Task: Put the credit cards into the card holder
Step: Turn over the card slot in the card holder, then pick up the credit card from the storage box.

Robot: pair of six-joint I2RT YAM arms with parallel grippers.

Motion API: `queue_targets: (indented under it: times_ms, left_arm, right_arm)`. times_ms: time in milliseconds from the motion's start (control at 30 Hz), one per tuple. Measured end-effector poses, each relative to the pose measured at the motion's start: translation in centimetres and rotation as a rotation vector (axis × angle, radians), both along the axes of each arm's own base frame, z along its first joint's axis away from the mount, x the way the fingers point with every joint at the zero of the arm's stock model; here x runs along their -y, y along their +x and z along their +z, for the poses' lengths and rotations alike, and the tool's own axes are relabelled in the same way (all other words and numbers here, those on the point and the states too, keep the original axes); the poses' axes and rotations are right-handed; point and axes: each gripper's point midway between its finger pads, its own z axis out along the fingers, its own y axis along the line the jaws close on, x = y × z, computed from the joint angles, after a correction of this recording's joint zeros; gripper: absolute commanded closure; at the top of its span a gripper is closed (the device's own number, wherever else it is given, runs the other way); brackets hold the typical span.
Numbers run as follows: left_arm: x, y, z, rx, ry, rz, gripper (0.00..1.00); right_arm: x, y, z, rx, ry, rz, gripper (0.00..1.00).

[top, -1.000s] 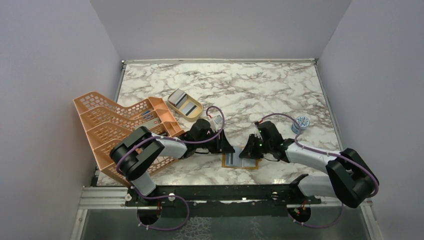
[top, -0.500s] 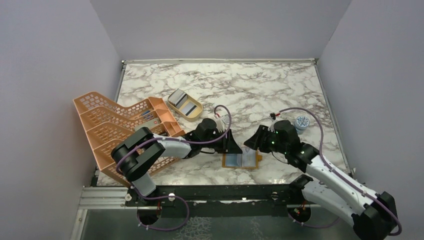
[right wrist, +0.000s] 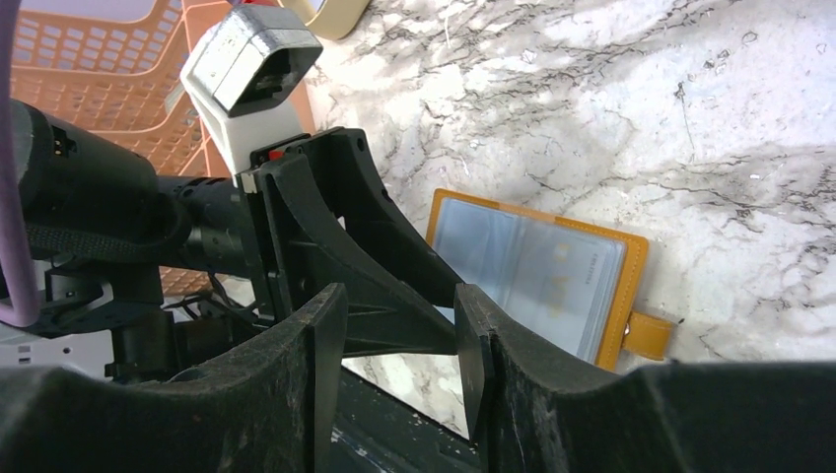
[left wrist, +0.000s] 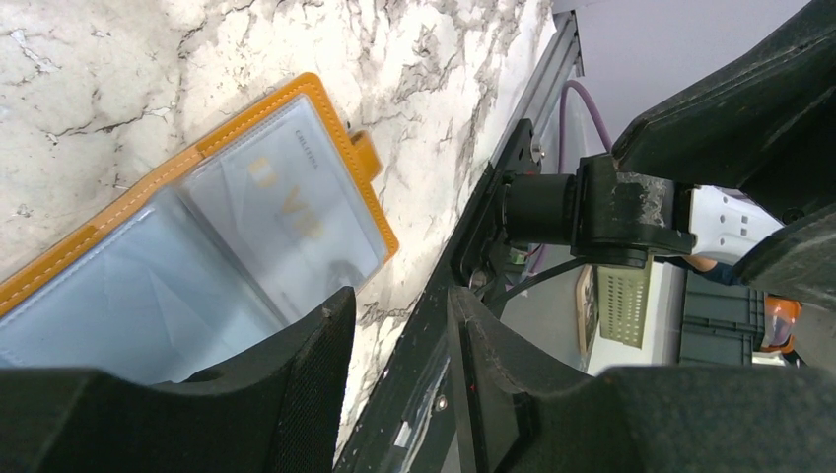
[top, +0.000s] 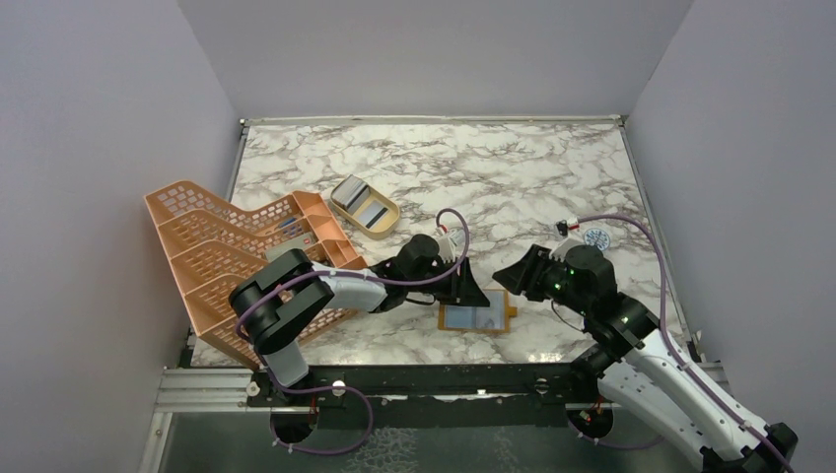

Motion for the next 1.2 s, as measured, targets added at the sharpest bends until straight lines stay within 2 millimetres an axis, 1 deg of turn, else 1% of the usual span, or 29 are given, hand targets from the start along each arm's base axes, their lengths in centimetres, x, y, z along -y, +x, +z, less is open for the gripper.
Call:
queue_targets:
  times_ms: [233, 367, 467, 533, 600, 667, 733, 800, 833, 867, 933, 1033, 1200]
  left_arm:
    - [0.0, 0.0, -0.1, 0.003, 0.002, -0.002, 0.57]
    - [-0.1, 0.4, -0.5, 0.023, 0.037, 0.001, 0.53]
    - [-0.6, 1.6, -0.7, 0.065, 0.094, 0.019, 0.46]
    - [-1.3, 3.0, -0.4, 0.114, 0.147, 0.043, 0.42]
    - [-2.2, 4.9, 0.5, 0.175, 0.208, 0.076, 0.41]
    - [-3.2, 7.0, 2.0, 0.251, 0.269, 0.115, 0.40]
    - [-4.7, 9.5, 3.7, 0.334, 0.336, 0.163, 0.40]
    - [-6.6, 12.4, 6.0, 0.429, 0.411, 0.220, 0.40]
    - [-7.7, 13.7, 7.0, 0.472, 0.453, 0.251, 0.40]
    - [-8.6, 14.6, 7.6, 0.504, 0.485, 0.271, 0.40]
    - [-11.3, 16.9, 9.0, 0.575, 0.580, 0.328, 0.40]
    - [-15.0, 19.3, 9.9, 0.648, 0.721, 0.379, 0.40]
    - [-20.7, 21.8, 9.5, 0.660, 0.890, 0.406, 0.40]
  right_arm:
    - [0.1, -0.1, -0.2, -0.007, -0.005, 0.001, 0.55]
    - [0.1, -0.2, -0.2, -0.007, -0.008, 0.003, 0.55]
    - [0.1, -0.2, -0.3, -0.005, -0.010, 0.004, 0.55]
    - [0.1, -0.2, -0.4, -0.005, -0.014, 0.007, 0.55]
    - [0.1, -0.2, -0.6, -0.009, -0.018, 0.009, 0.55]
    - [0.1, -0.3, -1.0, -0.018, -0.025, 0.015, 0.55]
    - [0.1, -0.4, -1.3, -0.023, -0.029, 0.021, 0.55]
    - [0.0, -0.4, -1.5, -0.025, -0.030, 0.028, 0.55]
    - [-0.1, -0.4, -1.6, -0.024, -0.033, 0.032, 0.55]
    - [-0.2, -0.4, -1.7, -0.024, -0.035, 0.036, 0.55]
    - [-0.3, -0.3, -1.8, -0.024, -0.041, 0.043, 0.55]
    - [-0.5, 0.0, -2.0, -0.024, -0.050, 0.051, 0.55]
    - [-0.7, 0.1, -2.6, -0.031, -0.069, 0.072, 0.55]
